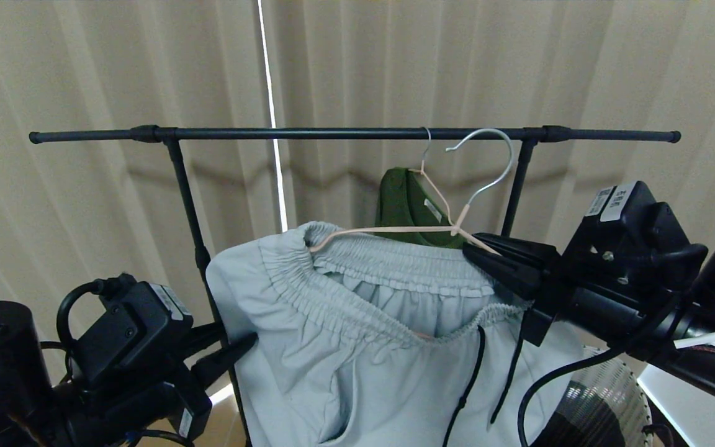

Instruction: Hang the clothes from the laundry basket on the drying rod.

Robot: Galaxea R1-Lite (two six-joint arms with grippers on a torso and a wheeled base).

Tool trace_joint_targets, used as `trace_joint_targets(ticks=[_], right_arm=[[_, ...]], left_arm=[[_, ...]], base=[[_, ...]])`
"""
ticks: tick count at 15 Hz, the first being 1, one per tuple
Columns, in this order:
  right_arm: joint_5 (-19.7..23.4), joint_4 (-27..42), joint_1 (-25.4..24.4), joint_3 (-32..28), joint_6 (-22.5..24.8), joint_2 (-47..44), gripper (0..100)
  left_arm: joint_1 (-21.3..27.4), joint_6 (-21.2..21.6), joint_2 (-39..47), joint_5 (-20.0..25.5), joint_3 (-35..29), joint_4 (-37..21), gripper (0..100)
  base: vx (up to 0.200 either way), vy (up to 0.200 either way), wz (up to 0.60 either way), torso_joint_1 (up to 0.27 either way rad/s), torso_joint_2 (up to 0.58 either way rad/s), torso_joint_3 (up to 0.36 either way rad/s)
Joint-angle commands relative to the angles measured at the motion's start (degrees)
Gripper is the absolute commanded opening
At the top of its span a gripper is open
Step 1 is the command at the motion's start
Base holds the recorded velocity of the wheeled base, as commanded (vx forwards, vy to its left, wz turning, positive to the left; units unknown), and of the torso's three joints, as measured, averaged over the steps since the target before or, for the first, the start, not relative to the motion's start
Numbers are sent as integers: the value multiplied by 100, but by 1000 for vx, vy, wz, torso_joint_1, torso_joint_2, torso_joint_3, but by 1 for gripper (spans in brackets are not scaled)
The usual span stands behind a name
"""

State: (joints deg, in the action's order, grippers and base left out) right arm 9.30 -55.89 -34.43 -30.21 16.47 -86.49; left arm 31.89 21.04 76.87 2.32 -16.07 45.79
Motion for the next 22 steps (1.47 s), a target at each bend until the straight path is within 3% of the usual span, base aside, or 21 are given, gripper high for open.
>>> trace_joint_targets(ticks=[1, 6, 11, 17, 22], right_arm=[[1, 0, -3, 6, 5, 27, 0], [-60, 0, 50, 120, 14, 80, 0], [-60, 8, 595, 191, 524, 97, 0], [-60, 8, 718, 279, 568, 97, 0], [-51, 17, 683, 296, 647, -34, 0]], left_arm=[[1, -39, -15, 6, -37, 0, 0], [-104, 14, -217, -12, 86, 0, 0], [-1071, 172, -691, 14, 280, -8, 0], [-1783, 163, -823, 32, 280, -8, 0], [-1484, 181, -797, 181, 192, -8, 0]], base=[[0, 0, 0, 0, 0, 0], [0, 0, 0, 0, 0, 0], [0, 0, 0, 0, 0, 0], [0, 0, 0, 0, 0, 0], [0, 0, 0, 0, 0, 0]])
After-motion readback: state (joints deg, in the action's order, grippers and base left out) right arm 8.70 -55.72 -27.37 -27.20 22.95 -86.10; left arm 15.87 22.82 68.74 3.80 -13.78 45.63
